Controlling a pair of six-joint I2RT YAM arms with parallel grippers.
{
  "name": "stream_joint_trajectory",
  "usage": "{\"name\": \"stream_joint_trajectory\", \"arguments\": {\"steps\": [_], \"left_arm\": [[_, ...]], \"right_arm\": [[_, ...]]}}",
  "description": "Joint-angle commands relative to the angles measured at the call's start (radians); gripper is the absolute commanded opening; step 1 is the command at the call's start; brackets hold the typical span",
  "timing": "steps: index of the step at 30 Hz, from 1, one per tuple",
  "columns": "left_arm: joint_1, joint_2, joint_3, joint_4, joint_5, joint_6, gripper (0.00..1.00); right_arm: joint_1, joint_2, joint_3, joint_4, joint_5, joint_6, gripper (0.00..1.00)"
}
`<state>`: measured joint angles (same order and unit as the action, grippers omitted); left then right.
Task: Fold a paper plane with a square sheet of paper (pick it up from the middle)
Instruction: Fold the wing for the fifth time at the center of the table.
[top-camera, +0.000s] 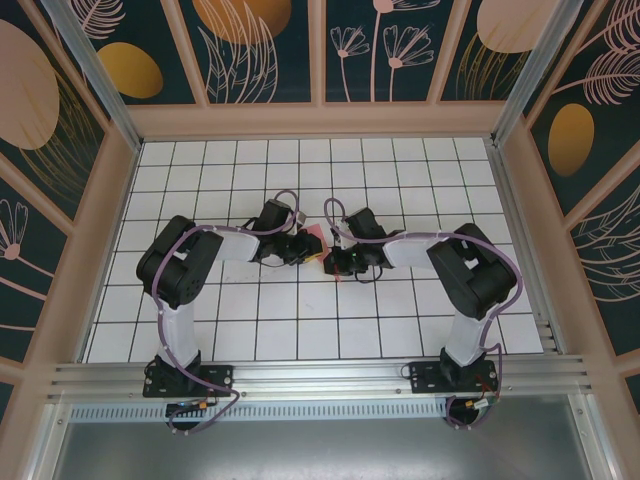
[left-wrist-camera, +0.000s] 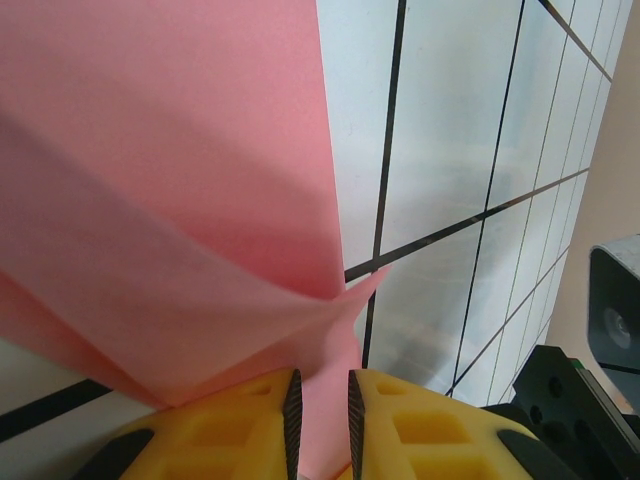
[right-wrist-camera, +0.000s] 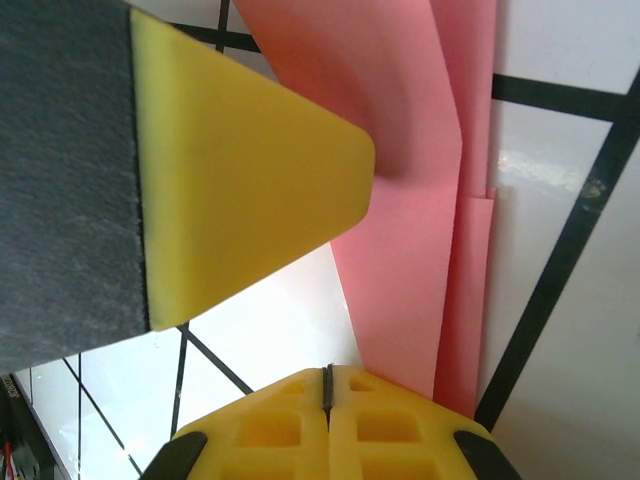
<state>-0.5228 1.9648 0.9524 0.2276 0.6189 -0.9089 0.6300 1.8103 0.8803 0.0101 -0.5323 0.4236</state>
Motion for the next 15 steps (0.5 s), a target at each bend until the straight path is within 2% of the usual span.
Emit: {"name": "stream_joint_trajectory", "arguments": {"steps": [1, 9, 15], "left_arm": [[0.009, 0.096, -0.024, -0.124, -0.202, 0.054, 0.24], [0.009, 0.099, -0.018, -0.149, -0.228, 0.06, 0.24], [0.009, 0.107, -0.014, -0.163, -0.241, 0.067, 0.24]], "right_arm": [[-0.009, 0.016, -0.003, -0.045, 0.028, -0.02, 0.04], [-0.03, 0.013, -0.032, -0.053, 0.021, -0.038, 0.03], [-0.03, -0.061, -0.041, -0.08, -0.005, -0.06, 0.04]]}}
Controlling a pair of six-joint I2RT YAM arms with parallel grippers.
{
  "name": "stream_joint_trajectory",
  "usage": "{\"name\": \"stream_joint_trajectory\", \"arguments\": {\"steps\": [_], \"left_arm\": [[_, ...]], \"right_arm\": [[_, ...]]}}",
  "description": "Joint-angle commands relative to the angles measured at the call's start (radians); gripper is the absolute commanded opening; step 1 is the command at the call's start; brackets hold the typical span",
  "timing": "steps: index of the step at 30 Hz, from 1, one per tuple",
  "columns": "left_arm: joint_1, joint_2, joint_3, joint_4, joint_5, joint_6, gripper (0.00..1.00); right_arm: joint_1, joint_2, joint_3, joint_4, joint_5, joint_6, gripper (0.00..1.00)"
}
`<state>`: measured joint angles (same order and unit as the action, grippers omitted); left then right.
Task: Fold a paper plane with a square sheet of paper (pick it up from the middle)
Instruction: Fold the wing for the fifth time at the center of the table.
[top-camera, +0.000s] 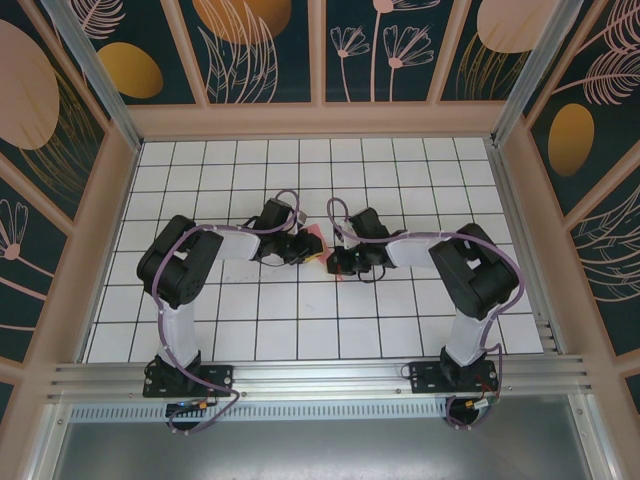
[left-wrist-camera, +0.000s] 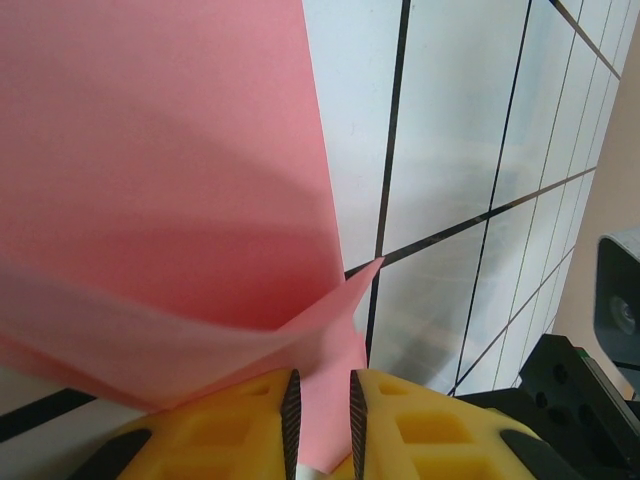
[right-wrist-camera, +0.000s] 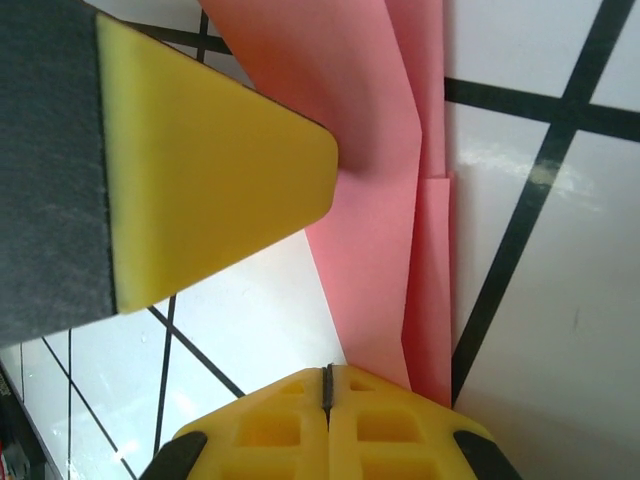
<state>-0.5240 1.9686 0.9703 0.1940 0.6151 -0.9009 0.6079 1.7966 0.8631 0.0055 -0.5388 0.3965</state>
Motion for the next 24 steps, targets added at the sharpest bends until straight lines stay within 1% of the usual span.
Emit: {"name": "stream_joint_trajectory", "arguments": {"steps": [1, 6, 17, 21, 24], "left_arm": [[0.01, 0.104, -0.029, -0.131, -0.239, 0.06, 0.25], [0.009, 0.107, -0.021, -0.149, -0.259, 0.074, 0.24], [0.01, 0.113, -0.016, -0.16, -0.271, 0.081, 0.24], [0.009, 0.114, -0.017, -0.16, -0.273, 0.083, 0.24], [0.011, 0.115, -0.015, -0.162, -0.272, 0.084, 0.24]], "right_arm": [[-0.009, -0.055, -0.026, -0.087, 0.003, -0.04, 0.04], [-0.008, -0.059, -0.036, -0.128, 0.028, -0.076, 0.04], [-0.032, -0.029, -0.055, -0.166, 0.087, -0.083, 0.03], [-0.039, -0.016, -0.065, -0.163, 0.076, -0.084, 0.02], [-0.039, -0.042, -0.068, -0.154, 0.044, -0.081, 0.02]]}}
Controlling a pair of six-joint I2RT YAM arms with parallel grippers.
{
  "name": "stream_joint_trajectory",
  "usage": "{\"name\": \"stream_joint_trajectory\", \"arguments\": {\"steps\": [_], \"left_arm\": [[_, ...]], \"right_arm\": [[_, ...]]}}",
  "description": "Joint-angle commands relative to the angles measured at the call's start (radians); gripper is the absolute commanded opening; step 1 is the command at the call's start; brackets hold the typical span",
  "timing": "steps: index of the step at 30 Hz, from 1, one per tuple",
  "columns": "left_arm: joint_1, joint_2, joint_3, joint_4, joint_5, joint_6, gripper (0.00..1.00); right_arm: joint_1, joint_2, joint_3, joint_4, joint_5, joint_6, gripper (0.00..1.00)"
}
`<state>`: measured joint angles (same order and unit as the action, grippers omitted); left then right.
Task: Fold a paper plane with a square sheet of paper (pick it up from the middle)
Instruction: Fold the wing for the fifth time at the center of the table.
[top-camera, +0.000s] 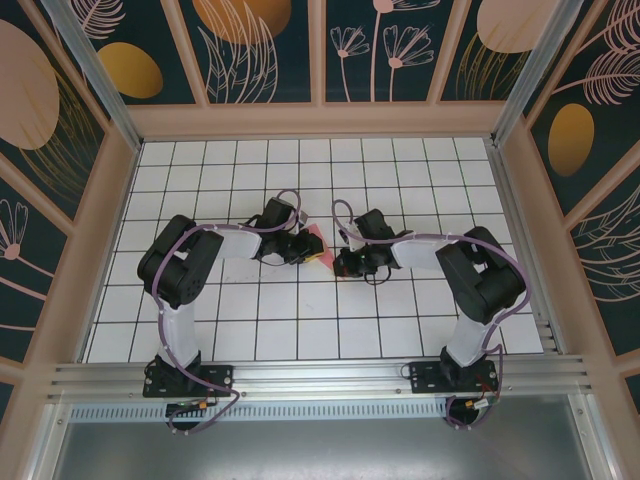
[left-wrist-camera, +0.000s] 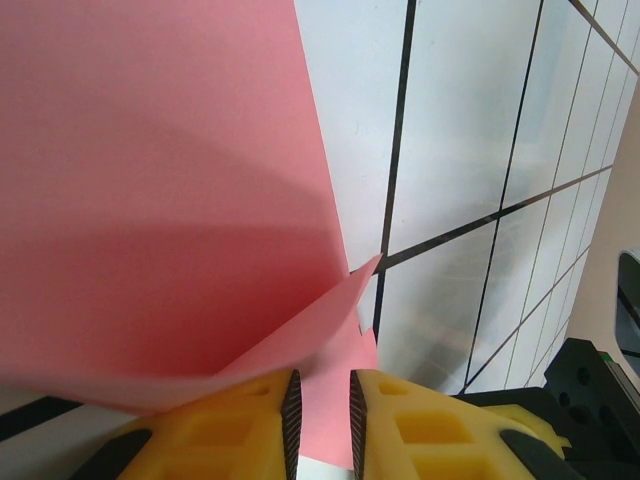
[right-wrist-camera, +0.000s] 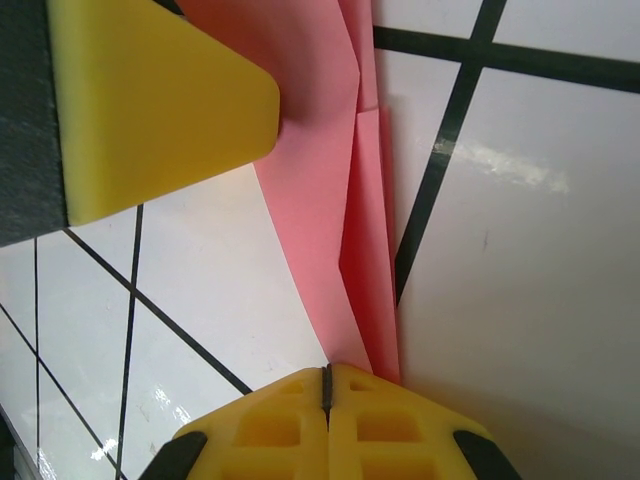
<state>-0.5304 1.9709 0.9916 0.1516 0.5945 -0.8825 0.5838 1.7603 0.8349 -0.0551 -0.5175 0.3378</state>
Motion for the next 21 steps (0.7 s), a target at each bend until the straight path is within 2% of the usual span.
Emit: {"name": "stream_joint_trajectory", "arguments": {"steps": [1, 17, 21], "left_arm": [[0.017, 0.112, -0.036, -0.12, -0.252, 0.066, 0.24], [0.017, 0.114, -0.025, -0.131, -0.256, 0.081, 0.24], [0.017, 0.116, 0.004, -0.147, -0.269, 0.087, 0.24]], "right_arm": [[-0.016, -0.017, -0.044, -0.092, 0.014, -0.025, 0.02], [-0.031, -0.016, -0.162, -0.071, -0.014, 0.009, 0.0], [-0.032, -0.056, -0.178, -0.082, -0.015, 0.009, 0.0]]}}
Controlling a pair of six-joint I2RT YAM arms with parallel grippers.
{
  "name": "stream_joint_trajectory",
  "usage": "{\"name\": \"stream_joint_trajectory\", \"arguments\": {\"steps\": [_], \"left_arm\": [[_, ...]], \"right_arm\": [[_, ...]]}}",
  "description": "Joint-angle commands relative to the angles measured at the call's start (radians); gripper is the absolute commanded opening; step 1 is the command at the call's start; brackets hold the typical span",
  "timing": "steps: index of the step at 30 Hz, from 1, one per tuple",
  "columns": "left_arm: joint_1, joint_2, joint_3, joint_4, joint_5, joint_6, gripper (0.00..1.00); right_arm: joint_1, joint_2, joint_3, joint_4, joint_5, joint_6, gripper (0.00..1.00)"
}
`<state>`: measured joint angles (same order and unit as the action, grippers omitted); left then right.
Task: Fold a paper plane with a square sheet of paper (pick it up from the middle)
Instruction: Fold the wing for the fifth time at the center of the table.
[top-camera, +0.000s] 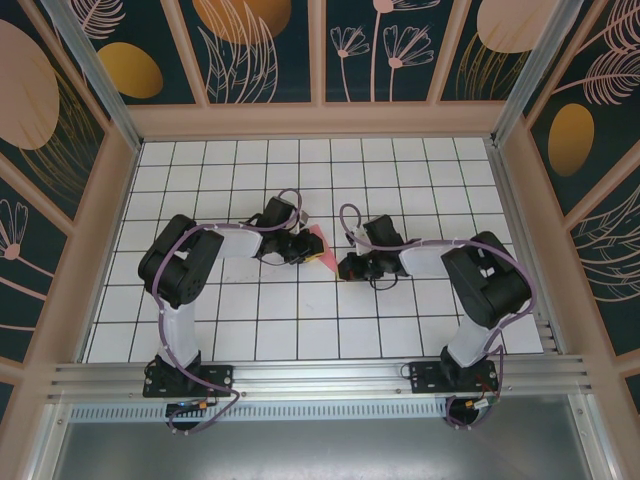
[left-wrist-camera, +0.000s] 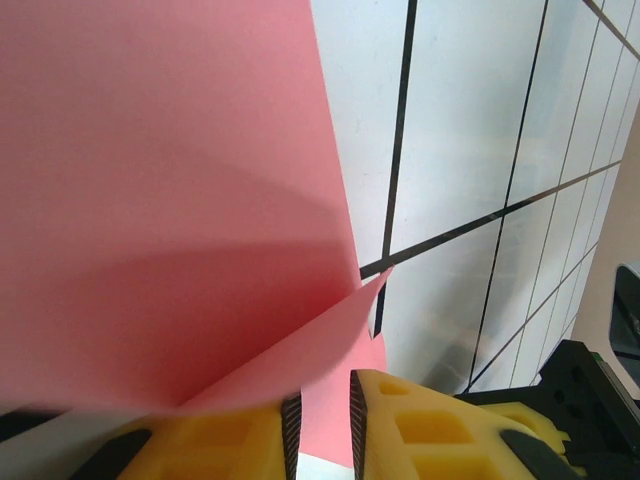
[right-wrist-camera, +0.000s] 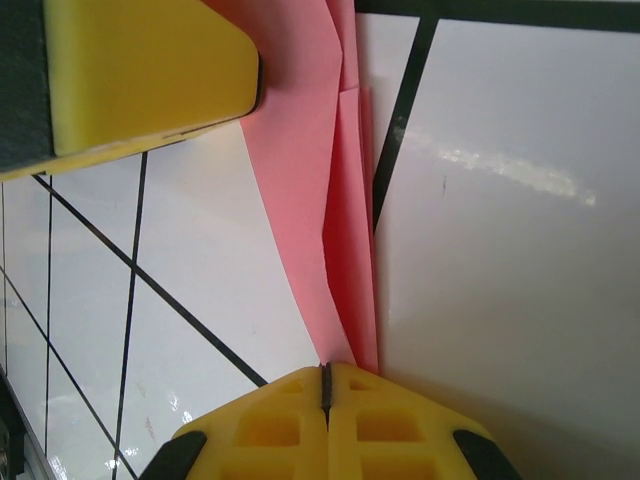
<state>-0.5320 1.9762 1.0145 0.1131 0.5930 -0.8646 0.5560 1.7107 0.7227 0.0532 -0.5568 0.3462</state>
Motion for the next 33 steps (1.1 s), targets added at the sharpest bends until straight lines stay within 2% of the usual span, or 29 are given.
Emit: {"name": "stream_joint_trajectory", "arguments": {"steps": [1, 12, 23, 29, 33], "left_arm": [[0.017, 0.115, -0.019, -0.11, -0.27, 0.067, 0.24], [0.018, 0.142, 0.0, -0.137, -0.296, 0.077, 0.25], [0.018, 0.139, 0.019, -0.138, -0.279, 0.087, 0.25], [0.018, 0.055, 0.042, -0.007, -0.117, 0.182, 0.27], [0.017, -0.047, -0.002, 0.147, -0.028, 0.17, 0.29]], "right_arm": [[-0.004, -0.02, -0.068, -0.193, 0.024, 0.002, 0.0], [-0.004, -0.069, -0.089, -0.199, 0.014, 0.012, 0.08], [-0.003, -0.044, -0.121, -0.187, 0.026, 0.028, 0.02], [-0.004, -0.011, -0.103, -0.175, 0.039, 0.042, 0.02], [-0.004, 0.003, -0.089, -0.154, 0.047, 0.066, 0.02]]}}
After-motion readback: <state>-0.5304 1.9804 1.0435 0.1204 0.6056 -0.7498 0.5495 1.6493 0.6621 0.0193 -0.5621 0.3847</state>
